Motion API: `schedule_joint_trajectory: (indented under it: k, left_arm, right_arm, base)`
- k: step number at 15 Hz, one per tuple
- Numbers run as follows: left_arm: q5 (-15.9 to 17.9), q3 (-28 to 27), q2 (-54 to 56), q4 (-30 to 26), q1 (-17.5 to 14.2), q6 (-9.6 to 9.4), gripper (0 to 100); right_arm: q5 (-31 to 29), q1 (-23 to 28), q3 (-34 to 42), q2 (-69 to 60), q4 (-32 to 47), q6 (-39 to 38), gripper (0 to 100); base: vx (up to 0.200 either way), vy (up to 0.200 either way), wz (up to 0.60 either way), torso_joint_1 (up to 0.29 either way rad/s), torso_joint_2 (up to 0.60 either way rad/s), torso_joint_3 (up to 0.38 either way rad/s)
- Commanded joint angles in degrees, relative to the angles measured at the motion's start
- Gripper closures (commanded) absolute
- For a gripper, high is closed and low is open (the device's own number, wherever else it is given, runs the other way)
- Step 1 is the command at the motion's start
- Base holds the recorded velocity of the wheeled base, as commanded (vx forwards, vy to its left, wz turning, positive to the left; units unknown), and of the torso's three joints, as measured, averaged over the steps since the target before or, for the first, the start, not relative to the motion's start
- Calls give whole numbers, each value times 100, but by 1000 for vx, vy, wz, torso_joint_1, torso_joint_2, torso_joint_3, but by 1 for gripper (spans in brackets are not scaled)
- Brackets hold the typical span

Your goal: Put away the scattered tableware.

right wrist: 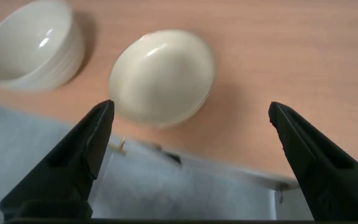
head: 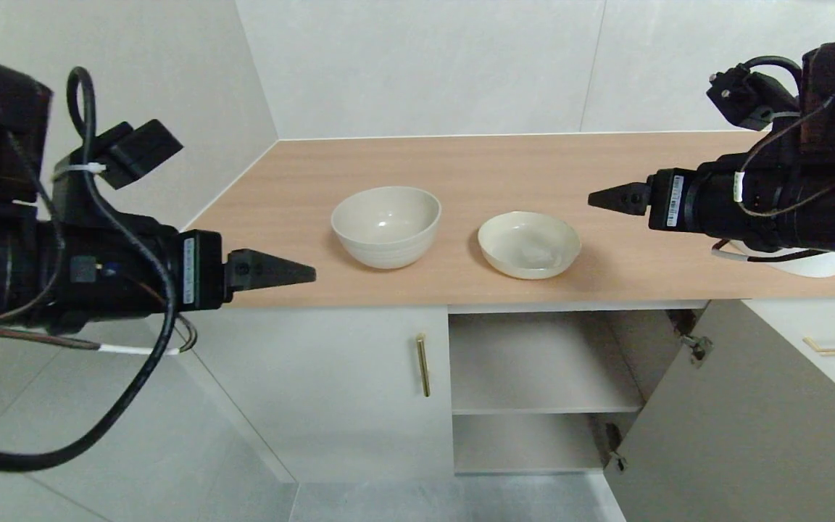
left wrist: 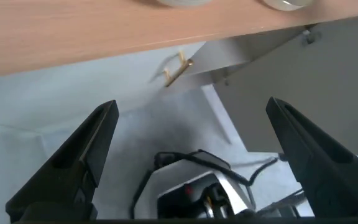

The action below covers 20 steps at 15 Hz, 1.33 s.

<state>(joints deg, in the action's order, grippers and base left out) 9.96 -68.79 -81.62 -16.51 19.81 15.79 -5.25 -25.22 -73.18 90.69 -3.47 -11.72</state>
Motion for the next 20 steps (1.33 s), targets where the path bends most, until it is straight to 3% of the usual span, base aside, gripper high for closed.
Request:
schedule_joint_trajectory:
  k: [1,2,4,6,11,15,19,20]
  left_arm:
    - [-776,-583,-786,385,295,733,0]
    - [-1400,-961,-1084,447,410,953,0]
    - [-2455,-1813,-1814,455,638,961,0]
    - [-3000,-1901,-2166,473,744,953,0]
    - [-3044,-1989,-2579,851,726,953,0]
    - [-3053,-1998,-2816,1308,506,953,0]
    - [-3044,-2007,-2877,1352,322,944,0]
    - [-3044,-2007,-2895,1352,313,944,100]
  right_arm:
    - [-99,26,14,98,-39,-6,0]
    - [-204,17,14,98,-39,-6,0]
    - [-371,-53,67,90,-39,-15,0]
    - [-450,-79,129,81,-39,-6,0]
    - [-485,-79,164,63,-39,-6,0]
    - [-477,-79,164,90,-145,3,0]
    - [-477,-79,155,107,-145,3,0]
    - [-477,-79,155,107,-145,3,0]
  base:
    - [0,0,0,0,0,0]
    - [0,0,0,0,0,0]
    - [0,0,0,0,0,0]
    - [0,0,0,0,0,0]
    - [0,0,0,0,0,0]
    - [0,0,0,0,0,0]
    - [0,0,0,0,0,0]
    - [0,0,0,0,0,0]
